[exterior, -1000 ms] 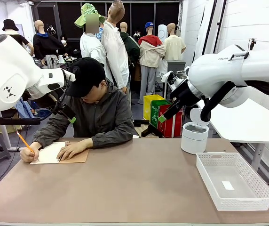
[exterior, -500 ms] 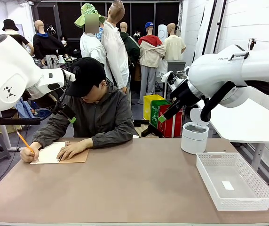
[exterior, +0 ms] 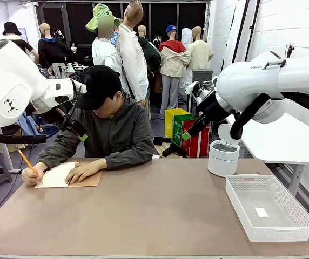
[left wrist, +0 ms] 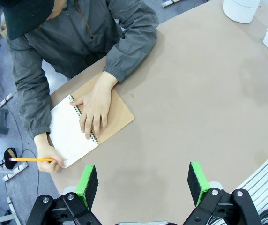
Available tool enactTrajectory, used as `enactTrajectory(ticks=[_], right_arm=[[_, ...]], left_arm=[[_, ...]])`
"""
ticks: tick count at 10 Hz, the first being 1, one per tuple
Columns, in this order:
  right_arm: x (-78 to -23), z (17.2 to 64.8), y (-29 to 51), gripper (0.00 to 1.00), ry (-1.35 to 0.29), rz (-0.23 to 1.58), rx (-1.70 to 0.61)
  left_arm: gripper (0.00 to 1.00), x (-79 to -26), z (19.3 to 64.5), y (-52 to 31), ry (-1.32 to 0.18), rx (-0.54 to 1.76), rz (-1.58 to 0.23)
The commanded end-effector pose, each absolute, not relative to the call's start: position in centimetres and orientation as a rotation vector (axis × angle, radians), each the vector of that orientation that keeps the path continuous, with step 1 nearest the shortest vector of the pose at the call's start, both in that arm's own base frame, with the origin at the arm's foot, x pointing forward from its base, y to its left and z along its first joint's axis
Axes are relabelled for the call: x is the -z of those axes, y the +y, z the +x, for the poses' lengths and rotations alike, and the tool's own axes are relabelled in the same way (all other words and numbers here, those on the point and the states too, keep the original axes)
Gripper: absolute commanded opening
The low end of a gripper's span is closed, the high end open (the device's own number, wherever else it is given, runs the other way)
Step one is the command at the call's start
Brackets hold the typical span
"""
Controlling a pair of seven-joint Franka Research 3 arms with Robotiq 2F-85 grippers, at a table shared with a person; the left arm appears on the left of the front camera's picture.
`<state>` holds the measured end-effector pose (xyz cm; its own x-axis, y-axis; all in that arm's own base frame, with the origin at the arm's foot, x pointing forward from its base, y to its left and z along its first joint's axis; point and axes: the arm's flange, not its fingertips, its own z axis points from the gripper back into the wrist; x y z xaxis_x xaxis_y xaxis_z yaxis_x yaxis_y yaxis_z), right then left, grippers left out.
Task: Sort the paper based on its condition.
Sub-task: If a person hands you a paper, place it in the Organizing basket , and if it's crumpled, put it in the Trash can.
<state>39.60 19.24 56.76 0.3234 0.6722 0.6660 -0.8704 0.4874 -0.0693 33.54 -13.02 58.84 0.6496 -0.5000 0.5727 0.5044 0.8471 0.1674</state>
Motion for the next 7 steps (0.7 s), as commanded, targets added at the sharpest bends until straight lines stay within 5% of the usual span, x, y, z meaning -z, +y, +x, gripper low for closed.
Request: enactTrajectory(ticks=[1, 7], right_arm=[[-56.93, 39.69, 19.26, 1.0, -0.684, 0.337, -1.037], [-56.93, 39.69, 19.26, 1.0, -0.684, 0.337, -1.037]], left_arm=[[1.0, -59.0, 33.61, -12.99, -0.647, 0.569, -0.007], [1.0, -59.0, 33.61, -12.99, -0.647, 0.569, -0.007]])
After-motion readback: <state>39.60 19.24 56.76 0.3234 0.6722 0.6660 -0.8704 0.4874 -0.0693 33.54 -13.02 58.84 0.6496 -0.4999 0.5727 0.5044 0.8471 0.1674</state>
